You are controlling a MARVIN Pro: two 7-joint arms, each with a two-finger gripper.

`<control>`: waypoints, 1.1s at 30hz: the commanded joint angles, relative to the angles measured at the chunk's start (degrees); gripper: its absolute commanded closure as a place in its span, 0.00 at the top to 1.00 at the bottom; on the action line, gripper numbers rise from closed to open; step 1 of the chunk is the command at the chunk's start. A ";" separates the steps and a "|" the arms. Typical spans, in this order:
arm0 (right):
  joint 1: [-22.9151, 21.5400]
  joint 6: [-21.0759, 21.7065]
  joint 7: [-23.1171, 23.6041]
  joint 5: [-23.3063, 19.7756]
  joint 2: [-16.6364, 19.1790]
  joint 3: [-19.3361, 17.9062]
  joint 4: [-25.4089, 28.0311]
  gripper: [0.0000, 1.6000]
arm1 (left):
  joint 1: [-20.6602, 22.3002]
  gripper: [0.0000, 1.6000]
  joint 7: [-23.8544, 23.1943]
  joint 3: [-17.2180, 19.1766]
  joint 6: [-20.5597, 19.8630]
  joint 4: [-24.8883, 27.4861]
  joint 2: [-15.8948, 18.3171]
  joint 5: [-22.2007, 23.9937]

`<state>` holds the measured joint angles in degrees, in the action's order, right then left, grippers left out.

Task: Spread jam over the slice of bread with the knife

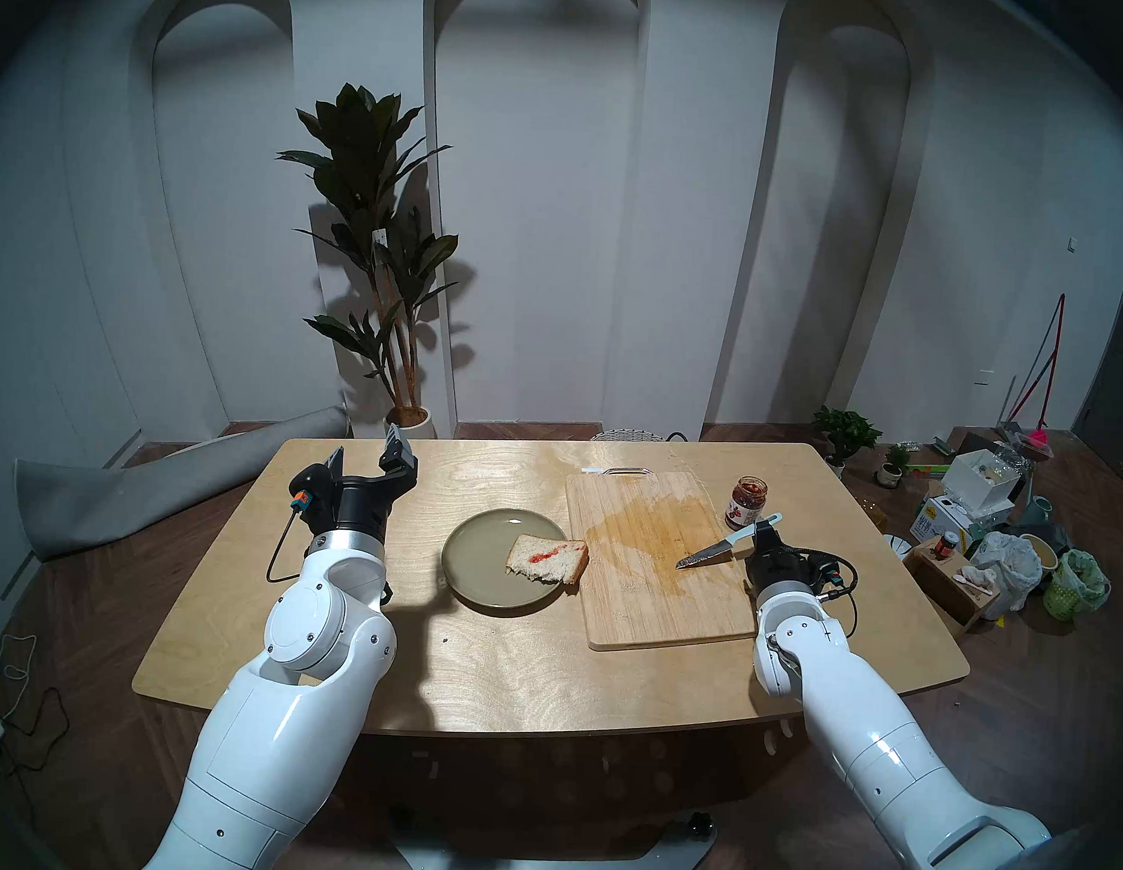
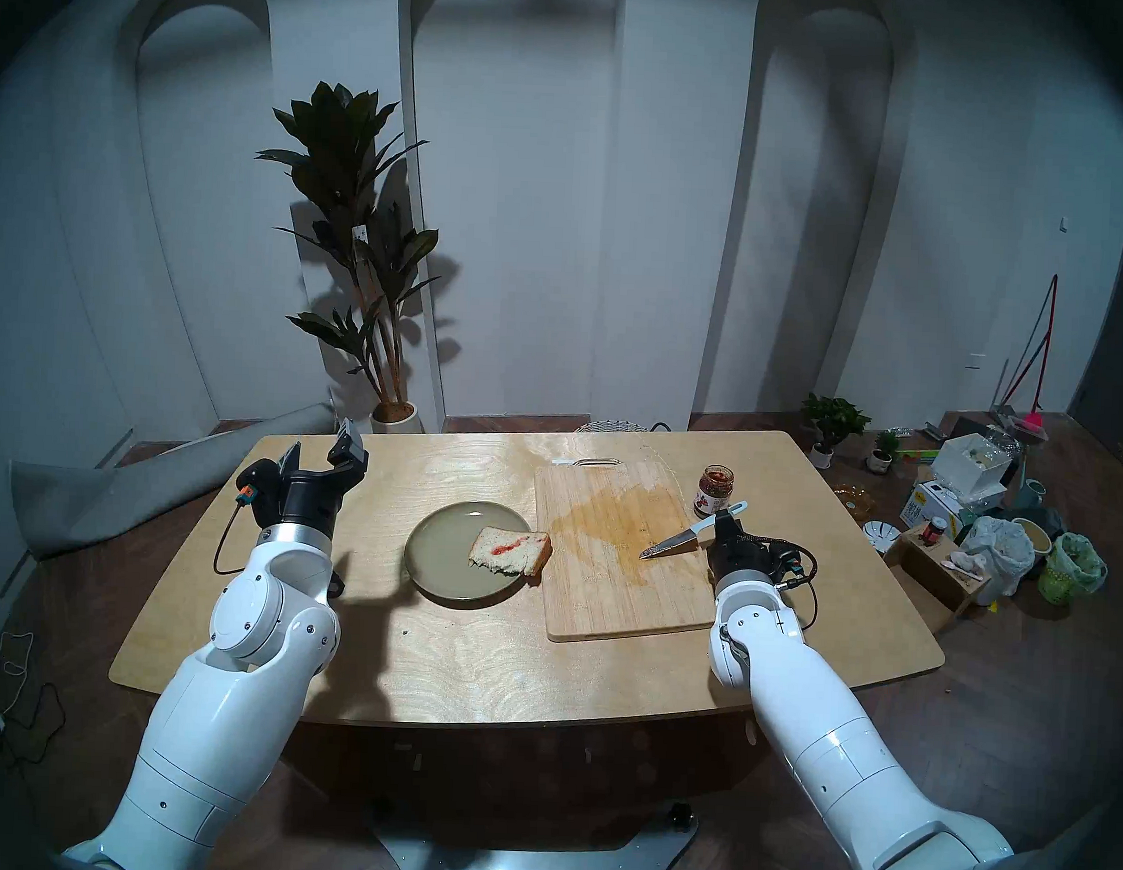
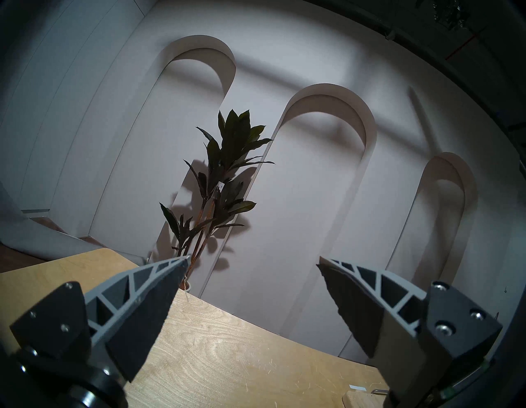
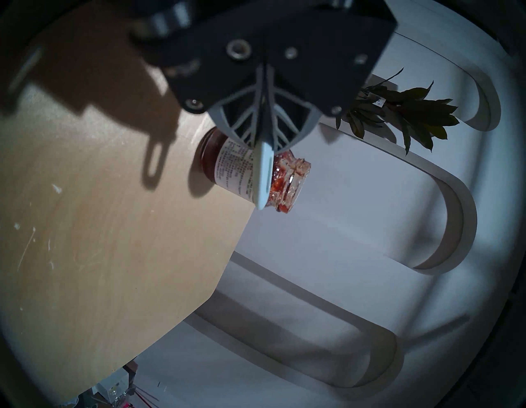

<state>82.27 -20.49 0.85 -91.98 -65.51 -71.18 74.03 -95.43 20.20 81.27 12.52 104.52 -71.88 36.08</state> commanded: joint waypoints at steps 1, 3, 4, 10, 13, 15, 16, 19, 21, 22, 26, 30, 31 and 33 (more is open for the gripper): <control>2.41 -4.89 -1.09 0.63 -0.80 -1.52 3.63 0.00 | 0.75 1.00 -0.67 0.08 -0.33 0.55 0.25 0.65; 3.25 -4.98 -1.66 0.42 -0.85 -1.54 3.99 0.00 | 0.99 1.00 -0.81 -0.07 -0.35 0.13 0.29 0.64; 3.68 -5.32 -1.73 0.28 -1.06 -1.63 4.15 0.00 | 1.08 1.00 -0.88 -0.11 -0.32 -0.03 0.30 0.70; 5.27 -6.89 -2.52 0.35 -2.18 -1.43 4.13 0.00 | 1.55 1.00 -1.47 -0.37 -0.83 -0.53 0.76 1.19; 5.64 -6.52 -3.43 0.32 -2.05 -1.24 4.78 0.00 | 1.82 1.00 -1.55 -0.45 -1.10 -0.70 0.90 1.28; 5.73 -6.35 -4.12 0.44 -1.94 -1.11 5.23 0.00 | 1.97 1.00 -1.52 -0.43 -1.30 -0.76 0.94 1.37; 5.74 -6.40 -4.27 0.64 -1.88 -1.03 5.40 0.00 | 2.03 1.00 -1.52 -0.40 -1.37 -0.78 0.97 1.42; 5.43 -5.78 -5.56 1.24 -1.27 -0.65 5.82 0.00 | 2.10 1.00 -1.68 -0.06 -1.66 -0.83 1.13 1.93; 5.29 -5.05 -6.13 1.37 -0.76 -0.44 6.07 0.27 | 2.04 1.00 -1.80 0.11 -1.78 -0.83 1.24 2.21; 5.25 -4.05 -6.86 1.07 -0.29 -0.31 6.40 0.36 | 1.97 1.00 -1.74 0.19 -1.96 -0.82 1.31 2.28; 5.14 -3.35 -7.70 1.57 0.27 0.16 7.00 0.58 | 1.80 1.00 -1.45 0.55 -2.37 -0.73 1.31 2.67; 5.07 -2.95 -8.16 1.71 0.44 0.38 7.28 0.58 | 1.75 1.00 -1.54 0.68 -2.40 -0.79 1.40 2.76; 5.09 -2.48 -8.81 1.36 0.51 0.35 7.52 0.58 | 1.73 1.00 -1.58 0.71 -2.54 -0.77 1.45 2.85; 5.11 -1.72 -9.43 1.15 0.84 0.42 7.93 0.69 | 1.69 1.00 -1.49 0.74 -2.71 -0.71 1.48 2.94</control>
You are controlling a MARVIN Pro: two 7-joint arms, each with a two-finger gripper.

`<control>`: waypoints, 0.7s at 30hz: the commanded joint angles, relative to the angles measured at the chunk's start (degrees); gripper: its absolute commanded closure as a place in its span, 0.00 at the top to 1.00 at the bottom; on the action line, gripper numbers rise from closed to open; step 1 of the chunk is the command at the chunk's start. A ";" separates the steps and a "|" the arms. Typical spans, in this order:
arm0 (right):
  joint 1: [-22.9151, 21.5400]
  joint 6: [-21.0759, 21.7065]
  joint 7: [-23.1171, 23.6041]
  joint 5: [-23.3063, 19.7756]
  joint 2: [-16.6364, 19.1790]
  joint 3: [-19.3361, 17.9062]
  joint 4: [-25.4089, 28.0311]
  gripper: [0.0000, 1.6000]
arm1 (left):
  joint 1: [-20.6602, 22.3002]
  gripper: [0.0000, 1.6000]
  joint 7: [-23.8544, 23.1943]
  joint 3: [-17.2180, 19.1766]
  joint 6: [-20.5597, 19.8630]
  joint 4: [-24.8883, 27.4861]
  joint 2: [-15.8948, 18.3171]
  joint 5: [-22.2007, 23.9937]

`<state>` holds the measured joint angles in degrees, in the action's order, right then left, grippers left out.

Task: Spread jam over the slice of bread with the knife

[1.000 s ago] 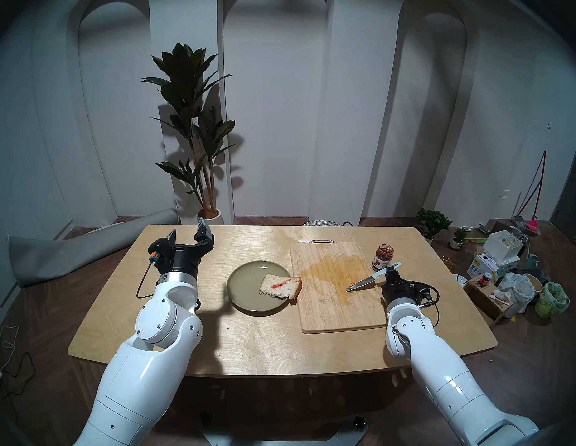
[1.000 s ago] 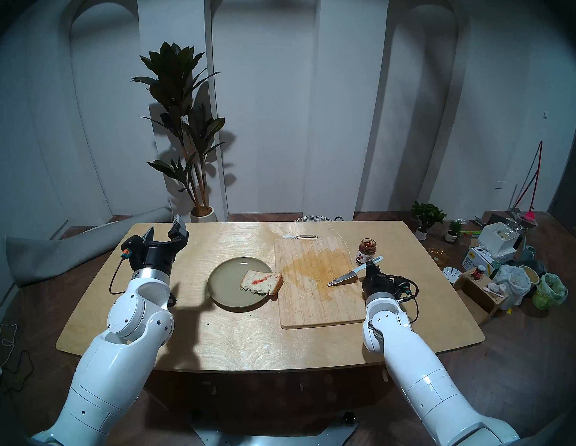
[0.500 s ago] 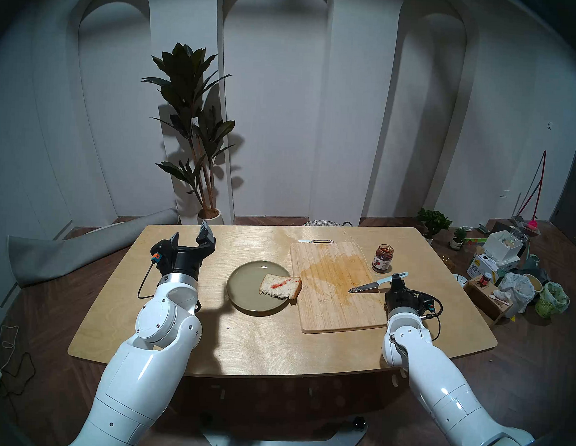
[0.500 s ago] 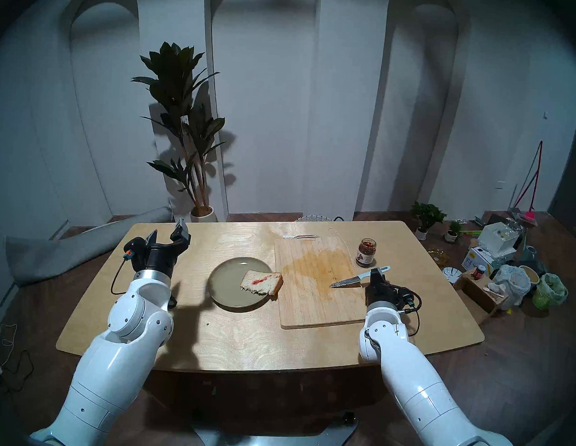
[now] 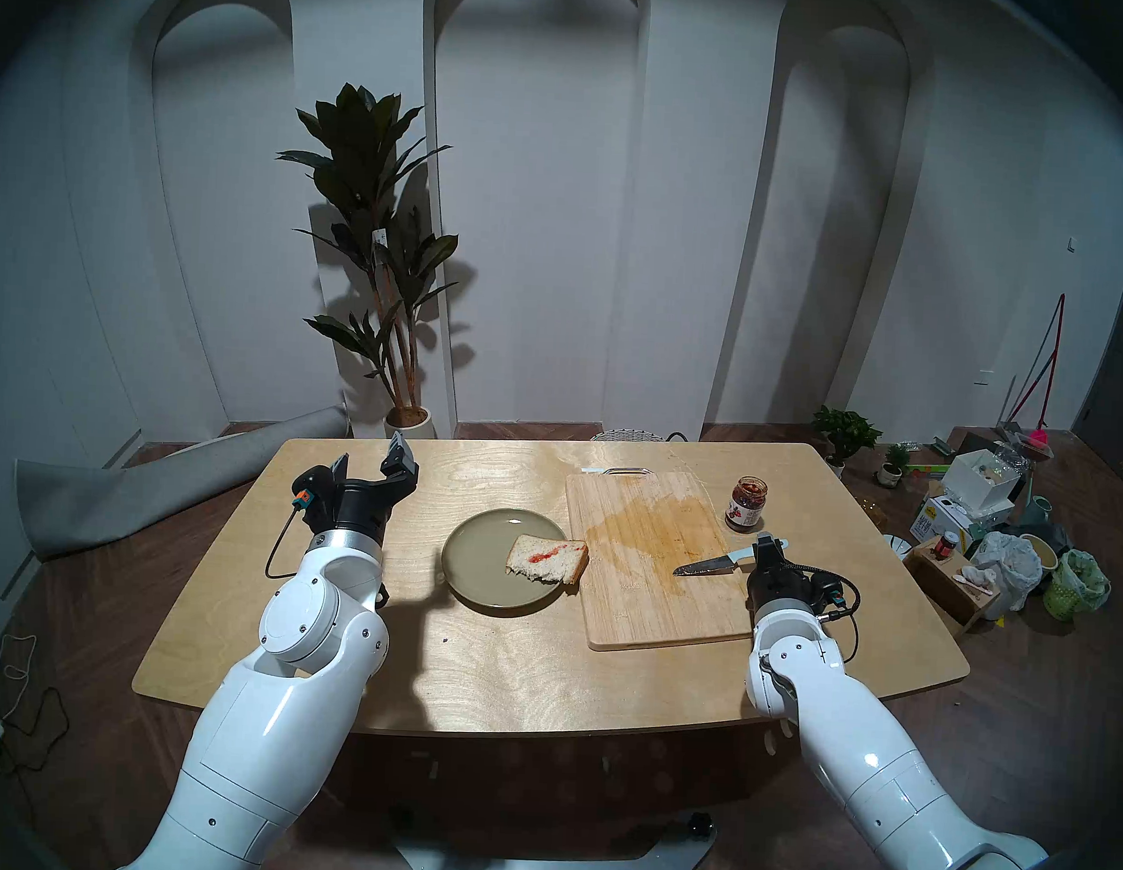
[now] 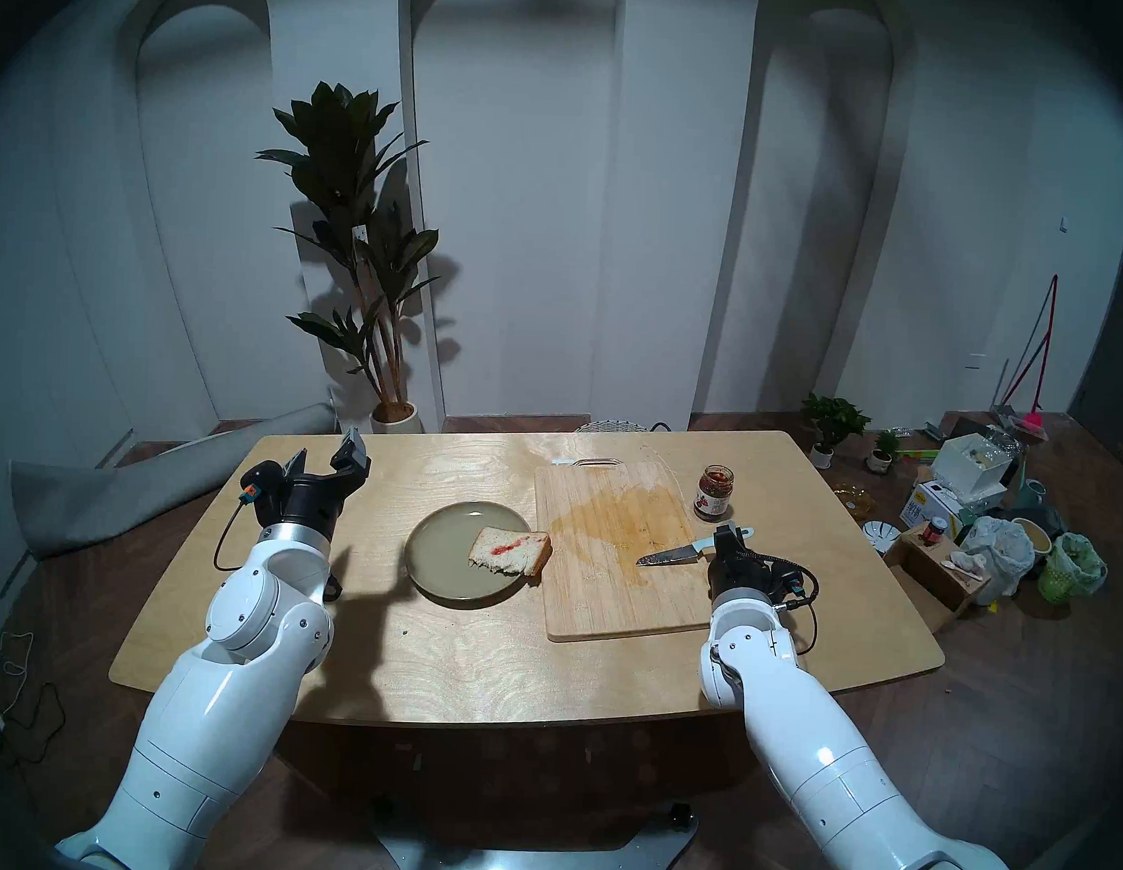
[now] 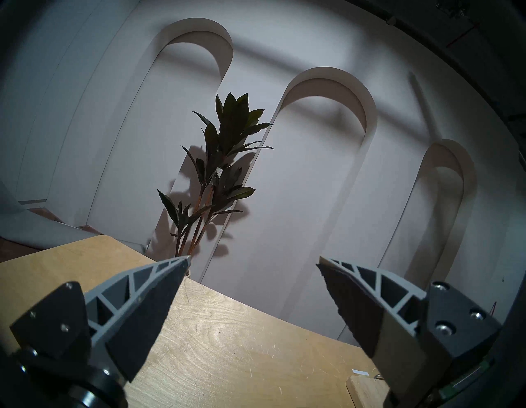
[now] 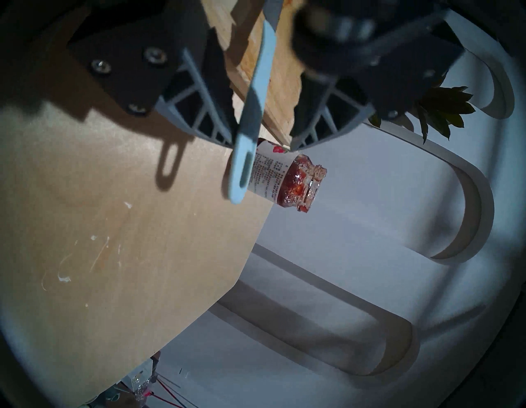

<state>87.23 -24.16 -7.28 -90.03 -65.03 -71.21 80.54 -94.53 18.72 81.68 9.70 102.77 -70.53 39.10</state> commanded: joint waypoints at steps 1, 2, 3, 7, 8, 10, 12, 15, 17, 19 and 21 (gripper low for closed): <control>0.23 2.61 -1.77 -0.82 0.80 0.58 1.91 0.69 | 0.78 1.00 0.02 0.35 -0.02 1.09 0.12 0.04; 0.23 2.61 -1.77 -0.82 0.80 0.58 1.91 0.69 | 0.78 1.00 0.02 0.35 -0.02 1.09 0.12 0.04; 0.34 2.92 -2.28 -0.96 0.98 0.54 2.39 0.84 | 0.77 1.00 0.02 0.35 -0.06 1.11 0.13 0.06; 1.26 4.60 -5.18 -0.52 3.32 0.90 6.16 0.91 | 0.66 1.00 0.12 0.38 -0.34 1.22 0.16 0.28; 1.46 4.87 -5.95 -0.77 3.64 0.77 6.96 1.00 | 0.64 1.00 0.14 0.41 -0.38 1.22 0.12 0.40; 1.76 5.50 -6.63 -0.74 4.69 0.69 8.41 1.00 | 0.61 1.00 0.12 0.40 -0.39 1.19 0.17 0.38; 2.09 6.74 -7.48 -1.75 5.52 0.25 10.02 1.00 | 0.58 1.00 0.11 0.42 -0.41 1.20 0.17 0.44; 2.35 8.44 -9.52 -3.10 6.78 -0.47 12.45 1.00 | 0.50 1.00 0.18 0.53 -1.01 1.54 0.20 1.01; 2.49 9.76 -11.57 -3.47 7.99 -0.84 14.23 1.00 | 0.47 1.00 0.31 0.62 -1.37 1.84 0.15 1.41; 2.51 10.38 -13.56 -3.33 9.09 -1.28 15.82 1.00 | 0.50 1.00 0.32 0.63 -1.89 2.02 0.29 1.71; 2.49 11.05 -15.45 -4.34 9.56 -2.22 17.24 1.00 | 0.62 1.00 0.20 0.52 -2.37 2.15 0.45 1.91</control>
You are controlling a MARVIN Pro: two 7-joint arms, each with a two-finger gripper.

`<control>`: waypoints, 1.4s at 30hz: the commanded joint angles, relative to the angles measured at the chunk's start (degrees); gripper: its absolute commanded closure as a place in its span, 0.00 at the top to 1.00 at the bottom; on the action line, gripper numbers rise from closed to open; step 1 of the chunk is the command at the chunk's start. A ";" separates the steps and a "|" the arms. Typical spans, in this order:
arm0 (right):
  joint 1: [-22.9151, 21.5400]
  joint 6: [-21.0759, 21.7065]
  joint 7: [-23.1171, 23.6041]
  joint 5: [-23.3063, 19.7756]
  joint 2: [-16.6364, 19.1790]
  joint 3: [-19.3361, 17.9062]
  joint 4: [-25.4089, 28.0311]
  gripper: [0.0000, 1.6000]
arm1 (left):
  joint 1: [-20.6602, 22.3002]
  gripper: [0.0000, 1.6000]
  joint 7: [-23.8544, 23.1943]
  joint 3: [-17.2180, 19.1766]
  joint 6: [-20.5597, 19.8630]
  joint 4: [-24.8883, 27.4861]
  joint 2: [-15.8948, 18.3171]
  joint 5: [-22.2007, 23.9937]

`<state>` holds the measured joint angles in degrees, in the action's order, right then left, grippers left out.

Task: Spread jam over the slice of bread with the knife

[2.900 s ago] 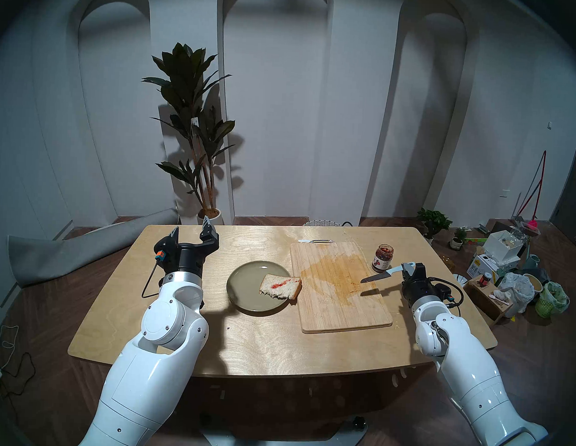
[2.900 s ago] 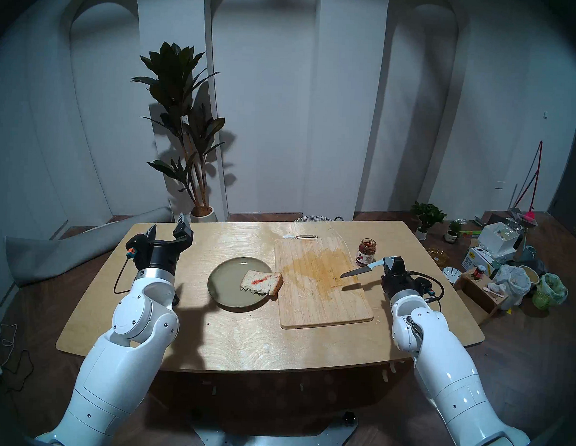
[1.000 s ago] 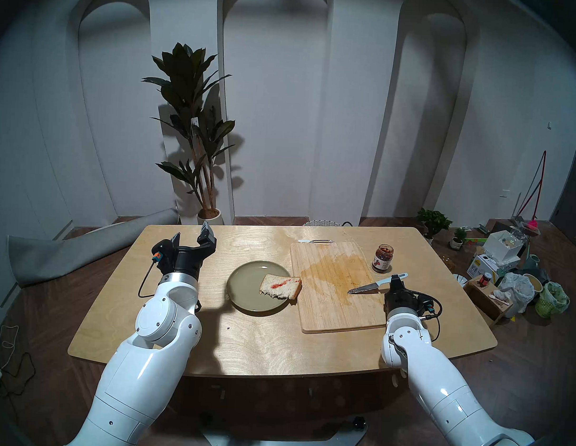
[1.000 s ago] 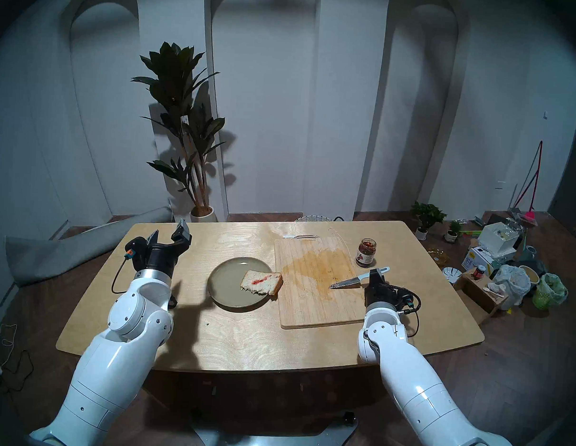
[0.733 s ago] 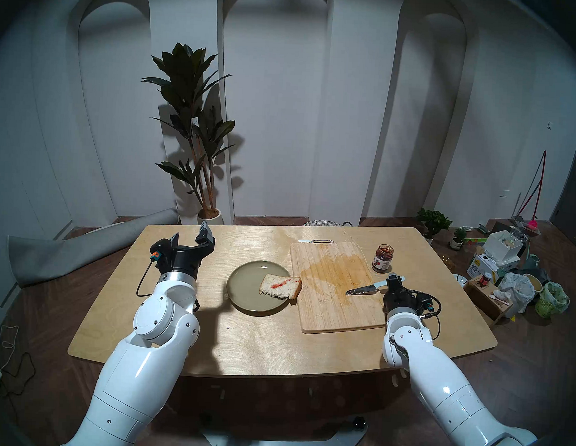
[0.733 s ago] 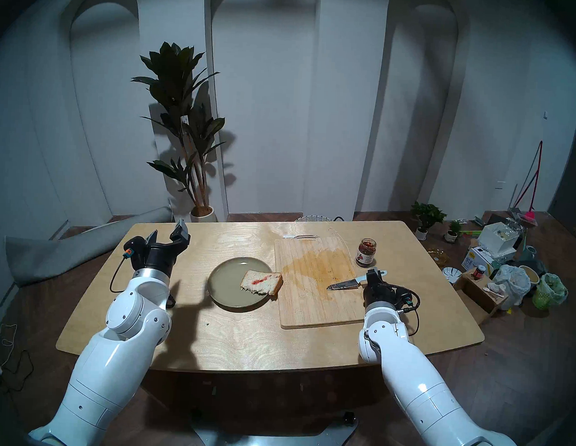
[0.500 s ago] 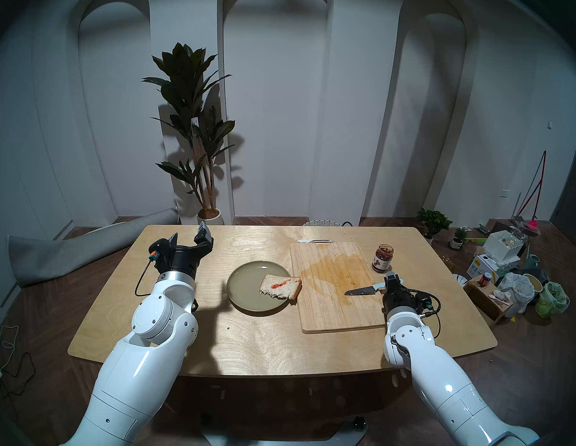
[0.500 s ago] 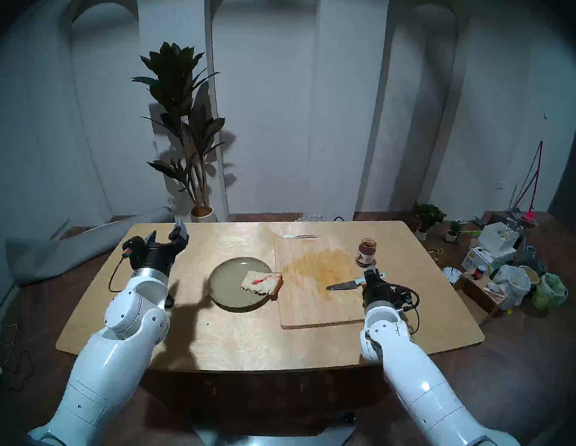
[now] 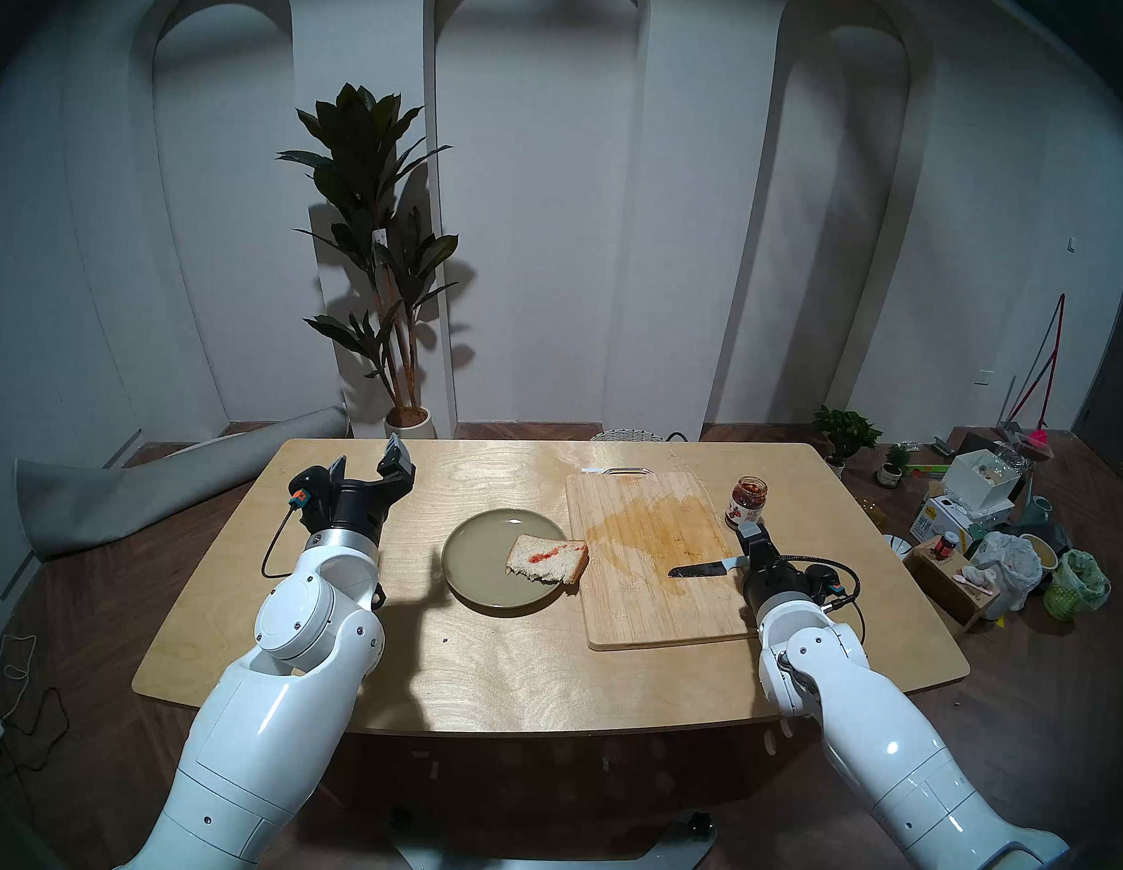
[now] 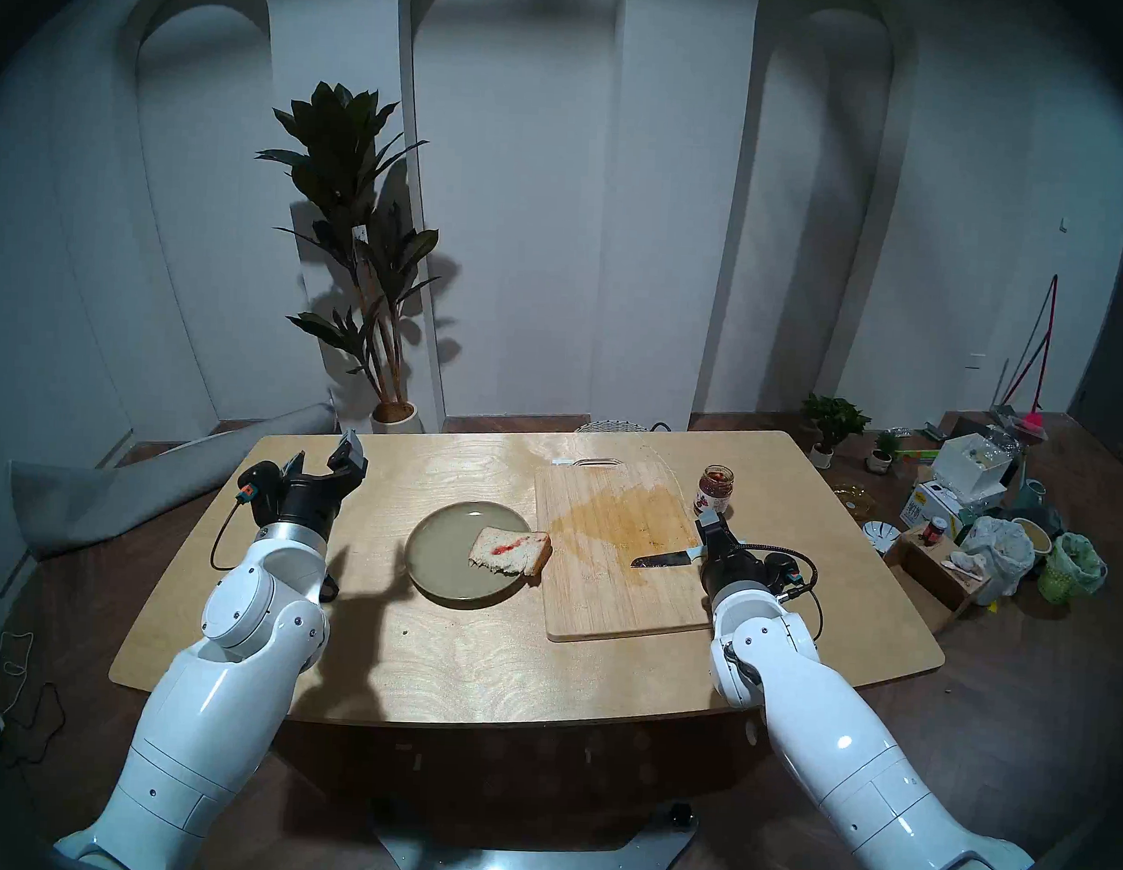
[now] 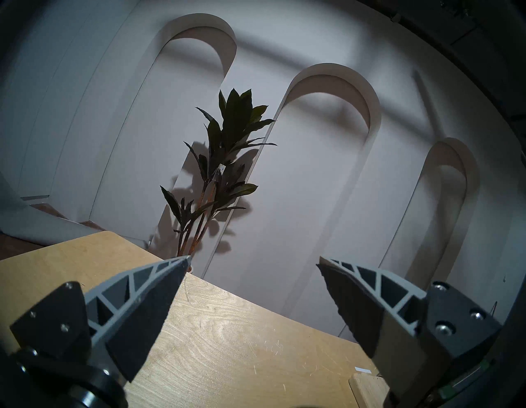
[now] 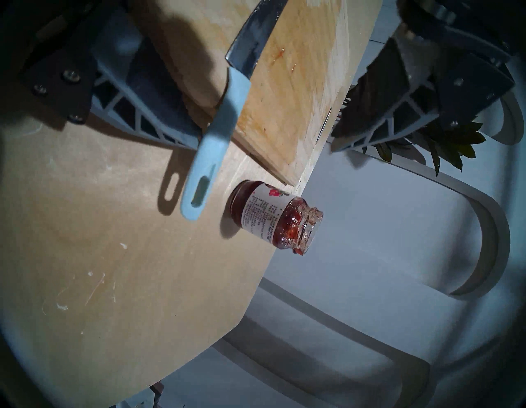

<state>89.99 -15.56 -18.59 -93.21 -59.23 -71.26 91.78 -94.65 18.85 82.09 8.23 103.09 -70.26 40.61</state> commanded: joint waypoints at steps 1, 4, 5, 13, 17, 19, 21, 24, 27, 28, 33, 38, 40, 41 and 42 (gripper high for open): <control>-0.16 3.03 -5.22 -1.21 4.64 -2.51 7.21 1.00 | 0.86 1.00 0.02 0.09 -1.17 1.97 0.12 0.72; -0.51 4.12 -8.33 -2.18 5.72 -3.78 9.34 1.00 | 1.43 1.00 0.17 0.29 -1.83 2.71 -0.15 1.58; -1.18 4.13 -8.04 -2.32 5.60 -4.16 8.86 1.00 | 1.61 1.00 0.11 0.38 -2.12 3.06 -0.02 1.73; -1.60 7.10 -13.70 -9.21 6.06 -8.92 15.89 1.00 | 2.33 1.00 -0.88 0.43 -3.81 6.17 1.86 1.25; -0.04 9.12 -10.92 -13.76 6.52 -12.01 19.05 1.00 | 1.45 1.00 -0.37 -0.42 -3.21 7.25 3.30 -2.57; 1.69 9.68 -7.76 -13.79 7.39 -12.91 19.22 1.00 | 0.92 1.00 0.22 -1.40 -2.83 7.29 4.05 -5.82; 1.90 9.16 -6.13 -6.81 9.48 -10.85 18.57 1.00 | 0.71 1.00 1.05 -2.40 -2.99 6.79 4.75 -9.07; 1.30 9.03 -2.93 -1.93 11.43 -8.36 17.74 1.00 | 0.87 1.00 1.67 -2.93 -3.87 5.93 4.59 -10.03; 0.13 8.76 -2.58 1.27 13.18 -7.21 17.37 1.00 | 0.99 1.00 2.26 -3.02 -4.25 5.51 4.39 -10.33; -0.23 8.40 -1.97 3.15 13.66 -6.57 17.13 1.00 | 1.03 1.00 2.75 -3.04 -4.40 5.51 4.14 -10.35; -2.80 7.00 0.48 10.99 14.86 -4.56 16.04 1.00 | 1.55 1.00 3.45 -3.57 -4.46 5.37 5.04 -11.85; -4.76 4.71 2.22 19.94 15.62 -2.11 14.28 1.00 | 2.02 1.00 4.57 -4.14 -5.12 5.02 5.64 -13.46; -5.42 3.36 2.44 22.99 14.92 -0.82 12.86 1.00 | 2.08 1.00 4.84 -4.95 -5.81 4.56 6.81 -15.59; -5.52 3.55 3.01 24.49 15.51 -0.11 12.23 1.00 | 1.98 1.00 4.61 -5.37 -6.14 4.25 7.65 -16.62; -5.97 2.74 3.09 25.72 14.68 0.72 11.15 1.00 | 2.01 1.00 4.79 -5.88 -6.44 3.99 8.24 -17.96</control>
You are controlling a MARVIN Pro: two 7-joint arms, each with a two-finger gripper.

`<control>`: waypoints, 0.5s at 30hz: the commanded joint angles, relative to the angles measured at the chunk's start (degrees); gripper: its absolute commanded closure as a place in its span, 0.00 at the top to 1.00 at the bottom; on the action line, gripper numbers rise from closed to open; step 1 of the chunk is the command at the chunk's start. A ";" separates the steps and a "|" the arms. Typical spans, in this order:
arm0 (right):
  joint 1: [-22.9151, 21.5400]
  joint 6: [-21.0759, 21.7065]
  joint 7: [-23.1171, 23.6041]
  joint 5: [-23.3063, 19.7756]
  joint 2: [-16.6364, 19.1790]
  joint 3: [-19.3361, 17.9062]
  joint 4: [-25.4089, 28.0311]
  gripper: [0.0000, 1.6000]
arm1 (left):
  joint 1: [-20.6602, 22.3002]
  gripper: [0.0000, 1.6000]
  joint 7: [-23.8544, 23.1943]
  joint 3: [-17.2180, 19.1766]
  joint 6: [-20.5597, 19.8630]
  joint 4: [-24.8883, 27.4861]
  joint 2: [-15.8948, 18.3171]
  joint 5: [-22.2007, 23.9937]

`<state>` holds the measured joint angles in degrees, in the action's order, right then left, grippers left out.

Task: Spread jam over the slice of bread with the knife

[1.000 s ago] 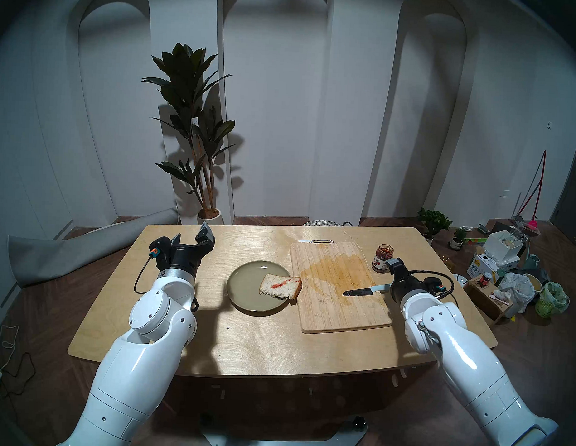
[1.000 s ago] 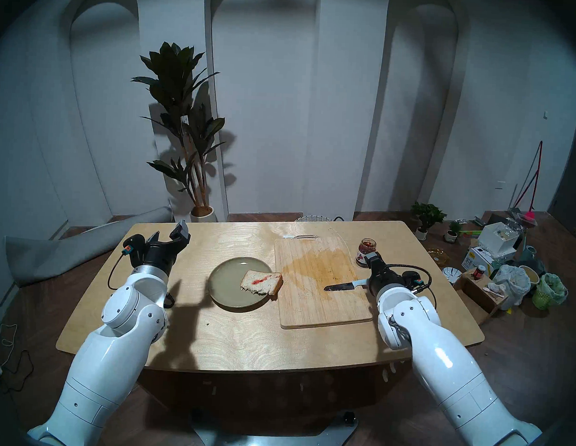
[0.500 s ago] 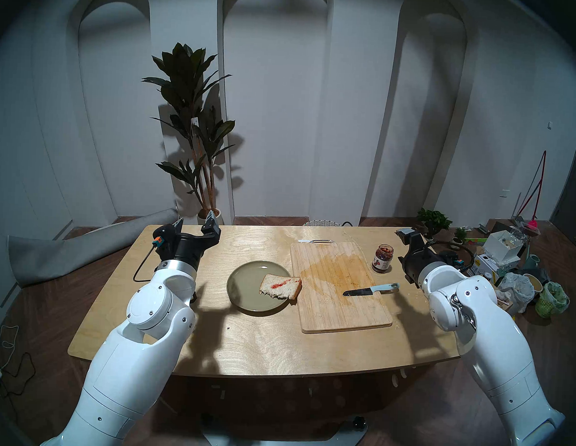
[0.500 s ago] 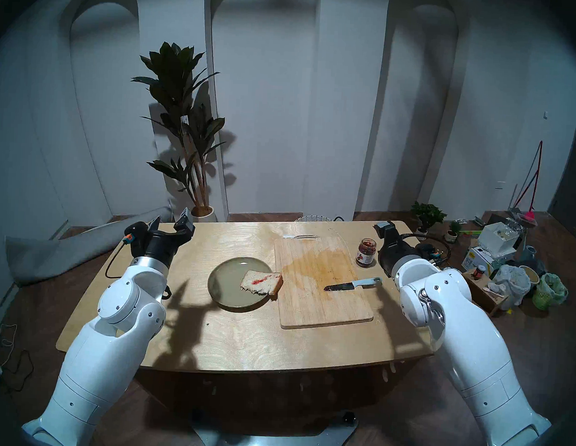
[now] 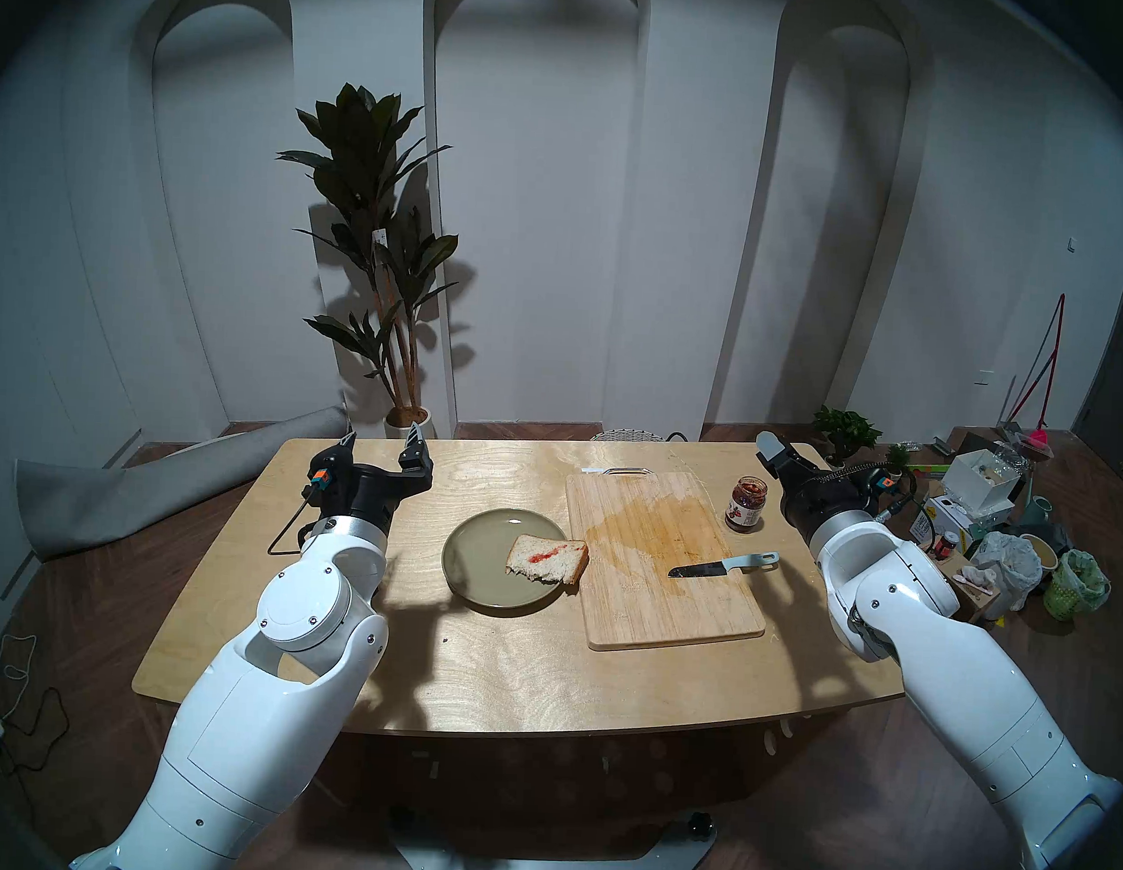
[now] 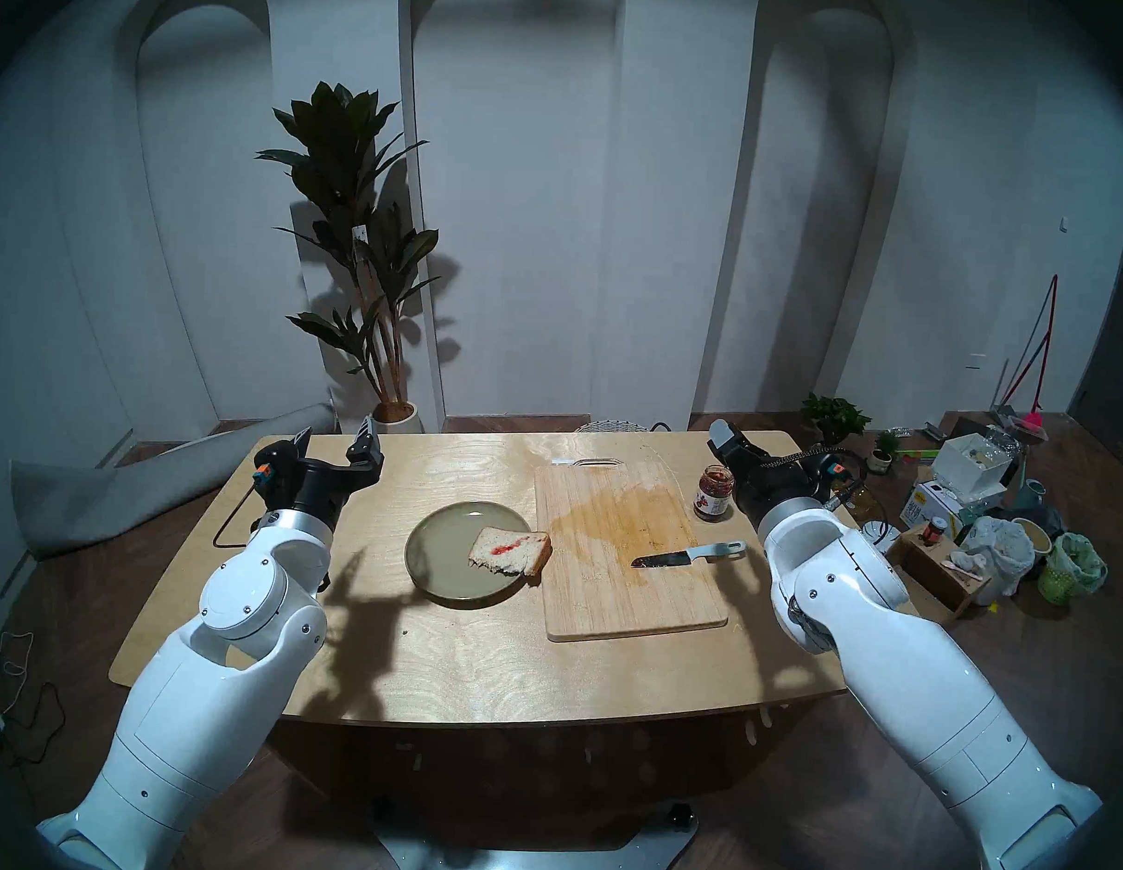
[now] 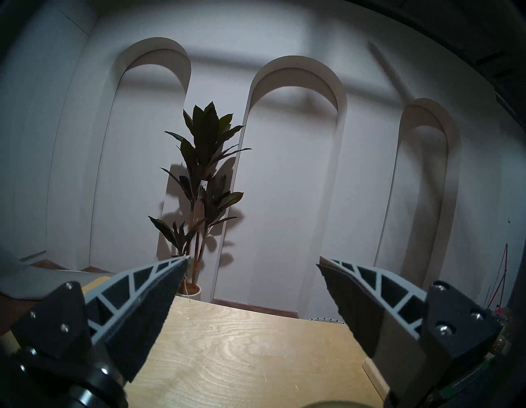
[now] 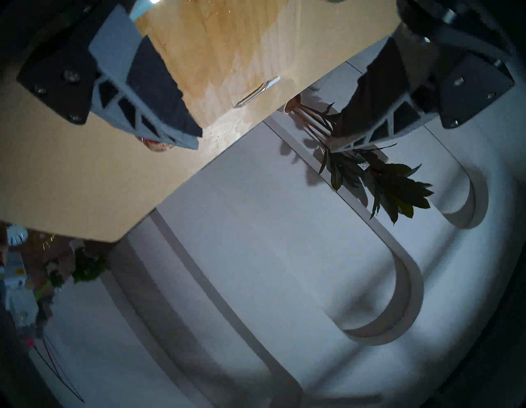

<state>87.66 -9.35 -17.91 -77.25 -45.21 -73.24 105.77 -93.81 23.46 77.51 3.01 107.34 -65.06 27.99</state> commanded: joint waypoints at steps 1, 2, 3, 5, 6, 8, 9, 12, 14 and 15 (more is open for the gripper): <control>-4.13 -4.30 2.35 11.84 0.19 3.65 -3.79 1.00 | 1.06 1.00 -0.08 -1.72 -1.66 -0.35 3.73 -6.19; -4.48 -4.69 2.93 13.48 0.17 4.41 -4.54 1.00 | 0.95 1.00 -0.20 -2.01 -2.01 -0.36 4.27 -6.90; -5.06 -5.58 2.71 15.37 -0.61 5.33 -5.65 1.00 | 0.83 1.00 -0.24 -2.35 -2.53 -0.34 4.84 -7.77; -5.40 -6.39 3.08 16.73 -1.01 5.93 -6.47 1.00 | 0.72 1.00 -0.35 -2.50 -2.88 -0.39 5.21 -8.17; -6.48 -8.14 3.03 19.00 -2.85 7.21 -8.71 1.00 | 0.54 1.00 -0.91 -3.09 -2.91 -0.57 6.51 -9.97; -7.41 -9.90 2.63 20.51 -4.90 7.99 -10.63 1.00 | 0.23 1.00 -0.83 -2.76 -2.77 0.09 6.63 -9.97; -7.61 -10.77 1.44 20.12 -6.52 7.98 -11.24 1.00 | 0.20 1.00 -0.57 -2.77 -3.06 0.32 6.85 -10.60; -8.12 -11.13 -0.23 18.63 -7.50 8.74 -11.94 1.00 | 0.17 1.00 -0.63 -2.84 -3.20 0.41 7.04 -11.17; -8.25 -11.70 -0.21 19.64 -8.58 8.36 -12.73 1.00 | 0.15 1.00 -0.66 -2.84 -3.29 0.46 7.09 -11.40; -8.39 -11.97 -0.36 19.77 -8.68 8.47 -12.93 1.00 | 0.13 1.00 -0.68 -2.83 -3.32 0.48 7.10 -11.48</control>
<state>82.11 -18.70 -17.03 -58.12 -49.95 -64.41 93.18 -94.05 22.70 74.15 -0.94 106.44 -59.38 18.06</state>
